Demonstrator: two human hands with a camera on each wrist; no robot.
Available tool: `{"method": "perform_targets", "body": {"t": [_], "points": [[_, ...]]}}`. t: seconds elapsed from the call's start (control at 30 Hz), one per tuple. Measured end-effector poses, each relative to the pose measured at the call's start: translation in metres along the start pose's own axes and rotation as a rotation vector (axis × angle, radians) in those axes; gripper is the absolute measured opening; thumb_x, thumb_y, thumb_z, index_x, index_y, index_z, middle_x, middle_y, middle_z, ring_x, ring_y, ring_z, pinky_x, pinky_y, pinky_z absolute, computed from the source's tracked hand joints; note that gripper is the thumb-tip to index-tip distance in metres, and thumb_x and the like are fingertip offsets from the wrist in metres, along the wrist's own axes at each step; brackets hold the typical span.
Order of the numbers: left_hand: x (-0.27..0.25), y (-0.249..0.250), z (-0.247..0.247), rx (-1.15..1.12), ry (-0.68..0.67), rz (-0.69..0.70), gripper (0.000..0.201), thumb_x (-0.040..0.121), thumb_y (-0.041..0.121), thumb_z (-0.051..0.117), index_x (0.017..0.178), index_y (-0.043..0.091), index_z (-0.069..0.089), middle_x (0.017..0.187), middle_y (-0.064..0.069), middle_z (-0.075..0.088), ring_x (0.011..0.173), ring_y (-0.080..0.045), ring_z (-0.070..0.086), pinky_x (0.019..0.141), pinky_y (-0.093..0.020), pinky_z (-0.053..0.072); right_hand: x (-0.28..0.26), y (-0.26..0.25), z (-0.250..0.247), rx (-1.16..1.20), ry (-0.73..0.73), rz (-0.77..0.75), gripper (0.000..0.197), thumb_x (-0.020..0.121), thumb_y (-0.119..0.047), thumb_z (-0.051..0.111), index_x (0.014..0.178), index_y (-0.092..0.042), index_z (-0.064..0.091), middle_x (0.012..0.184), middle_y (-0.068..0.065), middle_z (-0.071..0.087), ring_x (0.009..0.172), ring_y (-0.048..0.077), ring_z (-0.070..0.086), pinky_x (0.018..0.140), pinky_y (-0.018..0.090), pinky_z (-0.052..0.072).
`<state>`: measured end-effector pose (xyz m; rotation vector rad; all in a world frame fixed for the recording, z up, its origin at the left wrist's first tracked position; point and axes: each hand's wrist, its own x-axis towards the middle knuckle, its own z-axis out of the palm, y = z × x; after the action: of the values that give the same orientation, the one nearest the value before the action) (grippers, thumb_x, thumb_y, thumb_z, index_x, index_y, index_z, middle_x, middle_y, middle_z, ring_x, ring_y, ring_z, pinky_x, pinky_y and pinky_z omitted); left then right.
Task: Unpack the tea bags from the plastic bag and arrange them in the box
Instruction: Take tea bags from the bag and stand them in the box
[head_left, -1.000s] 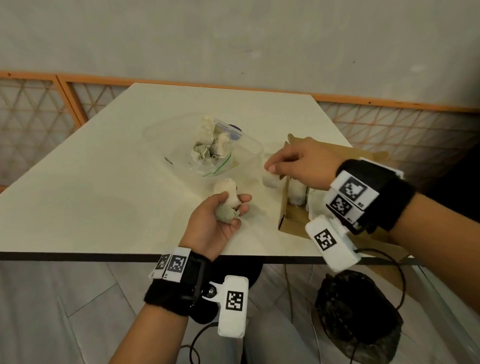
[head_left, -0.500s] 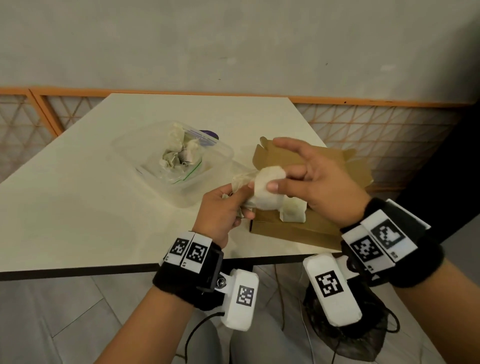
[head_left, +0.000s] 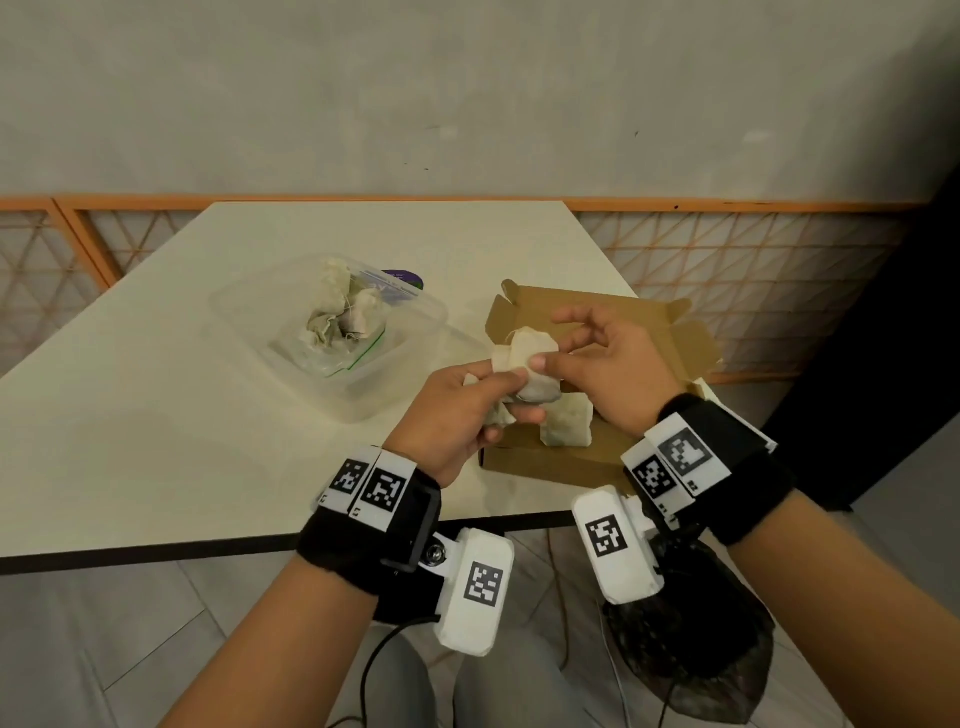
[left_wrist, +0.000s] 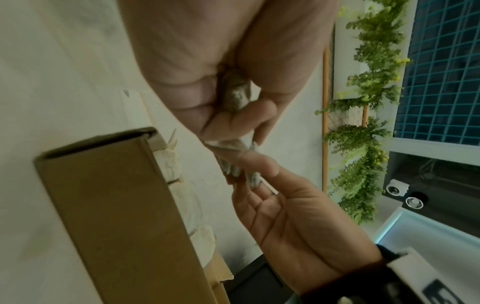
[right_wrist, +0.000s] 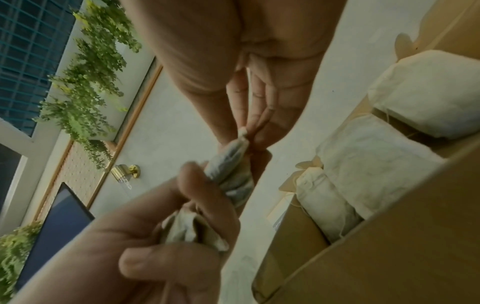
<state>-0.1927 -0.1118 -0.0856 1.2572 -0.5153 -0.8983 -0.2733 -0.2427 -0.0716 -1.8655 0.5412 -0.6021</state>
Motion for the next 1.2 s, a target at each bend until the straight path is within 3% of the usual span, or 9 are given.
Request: {"method": "perform_targets", "body": {"t": [0.07,0.17,0.27,0.4,0.57,0.73,0.87,0.97,1.2], "points": [[0.001,0.0,0.0,0.021,-0.013,-0.016,0.013,0.095,0.011,0.052,0.091,0.009,0.064,0.063,0.002,0.07,0.052,-0.002,0.063,0.038,-0.011,0.03,0.005,0.004,-0.002,-0.034,-0.039,0.082,0.038,0.077,-0.024,0.074,0.11,-0.019,0.057,0.085,-0.005,0.057,0.076,0.007,0.055,0.066,0.018,0.044],[0.003,0.003,0.001,-0.062,-0.044,-0.072,0.016,0.096,0.016,0.05,0.098,0.006,0.063,0.073,-0.001,0.072,0.057,-0.005,0.067,0.037,-0.01,0.032,0.006,0.004,-0.004,0.155,-0.141,0.208,0.005,0.081,-0.022,0.069,0.084,-0.018,0.068,0.081,-0.001,0.067,0.075,0.011,0.06,0.064,0.022,0.041],[0.005,0.008,-0.001,-0.294,-0.078,-0.191,0.022,0.097,0.017,0.047,0.109,0.002,0.057,0.089,-0.013,0.073,0.067,-0.015,0.072,0.037,-0.011,0.037,0.008,0.004,-0.009,0.244,-0.13,0.247,0.013,0.082,-0.016,0.067,0.07,-0.019,0.063,0.076,0.001,0.066,0.07,0.012,0.058,0.063,0.022,0.04],[0.009,0.01,-0.005,-0.306,-0.115,-0.2,0.019,0.096,0.008,0.045,0.108,-0.001,0.057,0.094,-0.015,0.072,0.073,-0.014,0.072,0.039,-0.01,0.041,0.009,0.002,-0.012,0.217,-0.101,0.235,0.009,0.083,-0.013,0.066,0.076,-0.018,0.063,0.077,0.0,0.066,0.069,0.009,0.058,0.062,0.02,0.04],[0.015,0.006,-0.009,-0.301,-0.023,-0.165,0.015,0.098,0.011,0.044,0.102,0.003,0.057,0.087,-0.013,0.074,0.07,-0.012,0.072,0.037,-0.01,0.039,0.013,0.0,-0.024,0.236,0.036,0.177,0.01,0.082,-0.008,0.067,0.078,-0.015,0.062,0.079,0.003,0.063,0.074,0.015,0.058,0.064,0.023,0.045],[0.018,0.004,-0.012,-0.339,0.023,-0.128,0.023,0.099,0.019,0.045,0.115,0.007,0.056,0.101,-0.012,0.072,0.073,-0.013,0.072,0.039,-0.011,0.04,0.01,0.003,-0.036,-0.05,-0.002,0.15,0.014,0.082,-0.008,0.067,0.076,-0.019,0.06,0.072,-0.005,0.06,0.062,0.004,0.054,0.048,0.007,0.042],[0.021,0.004,-0.013,-0.207,0.038,-0.09,0.013,0.098,0.018,0.048,0.098,0.013,0.06,0.103,-0.008,0.067,0.068,-0.01,0.07,0.039,-0.011,0.036,0.005,0.003,-0.038,-0.174,-0.084,0.135,0.009,0.084,-0.011,0.065,0.078,-0.017,0.062,0.073,-0.002,0.06,0.065,0.005,0.054,0.054,0.007,0.043],[0.022,0.002,-0.014,-0.079,0.053,-0.041,0.008,0.094,0.012,0.055,0.091,0.013,0.062,0.089,-0.004,0.069,0.068,-0.009,0.068,0.041,-0.012,0.037,0.003,-0.004,-0.042,-0.203,-0.122,0.124,0.003,0.085,-0.013,0.063,0.086,-0.01,0.064,0.081,0.007,0.063,0.072,0.013,0.056,0.063,0.019,0.046],[0.026,0.001,-0.011,0.087,0.121,0.038,0.006,0.088,0.01,0.064,0.085,0.015,0.064,0.08,0.0,0.071,0.065,-0.005,0.068,0.042,-0.013,0.037,0.009,-0.006,-0.062,-0.334,-0.106,0.15,0.022,0.084,-0.01,0.064,0.106,-0.008,0.06,0.096,0.015,0.066,0.084,0.019,0.06,0.085,0.033,0.048]]}}
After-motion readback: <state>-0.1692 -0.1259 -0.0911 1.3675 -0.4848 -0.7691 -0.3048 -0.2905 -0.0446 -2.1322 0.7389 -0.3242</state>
